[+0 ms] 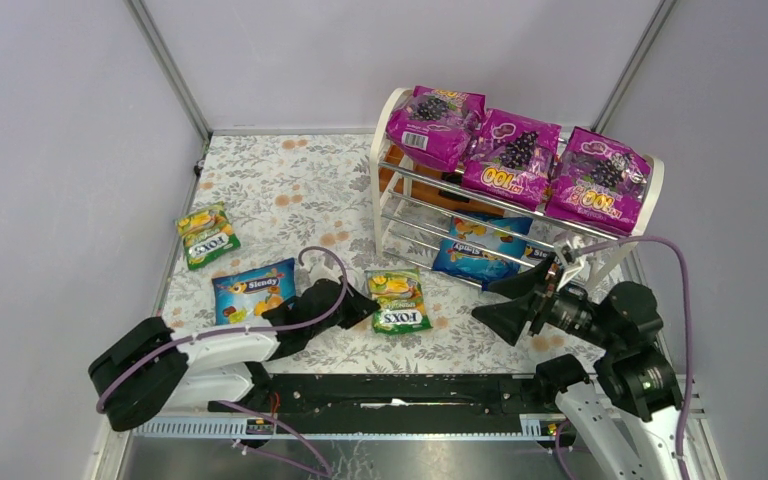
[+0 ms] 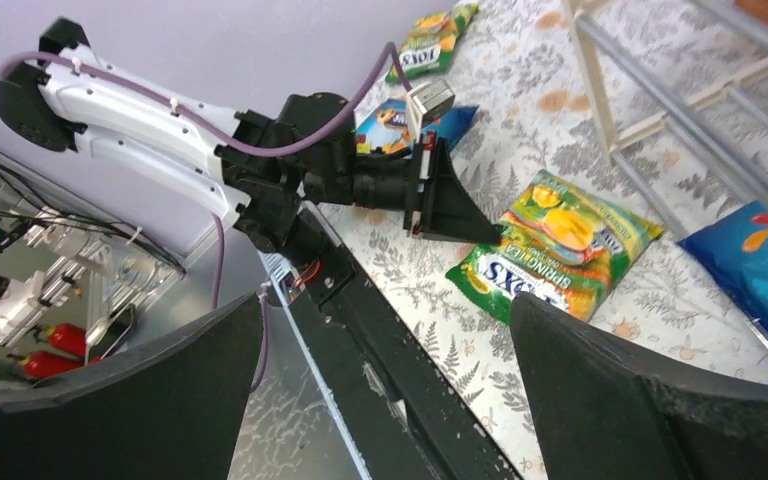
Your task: Place and organize the candy bags onto the shelf
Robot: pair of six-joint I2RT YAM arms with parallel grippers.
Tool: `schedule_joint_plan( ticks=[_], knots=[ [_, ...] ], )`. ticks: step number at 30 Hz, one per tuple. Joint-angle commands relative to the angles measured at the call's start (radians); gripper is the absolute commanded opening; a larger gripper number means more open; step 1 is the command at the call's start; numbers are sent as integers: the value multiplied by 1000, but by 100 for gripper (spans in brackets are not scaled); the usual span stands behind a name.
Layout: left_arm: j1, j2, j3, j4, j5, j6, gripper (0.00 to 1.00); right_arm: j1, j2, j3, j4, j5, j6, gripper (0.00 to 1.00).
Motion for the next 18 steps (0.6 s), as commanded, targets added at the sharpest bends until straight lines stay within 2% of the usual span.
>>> schedule_joint_plan(
  ticks=[1,7,10,13,18],
  knots=[
    [-12,-142,25,24,95,157,0,1,-23,95,-31,91,-34,100],
    [-51,-299,226,-190,219,291,0,1,-77,183,-53,260,-66,100],
    [-55,-314,328,-196,284,312,0,0,-87,206,-54,291,-74,100],
    [-55,-263,403,-110,346,296,0,1,-88,223,-61,307,-75,100],
    [-84,-68,528,129,447,267,0,0,-97,246,-72,337,-73,100]
  ],
)
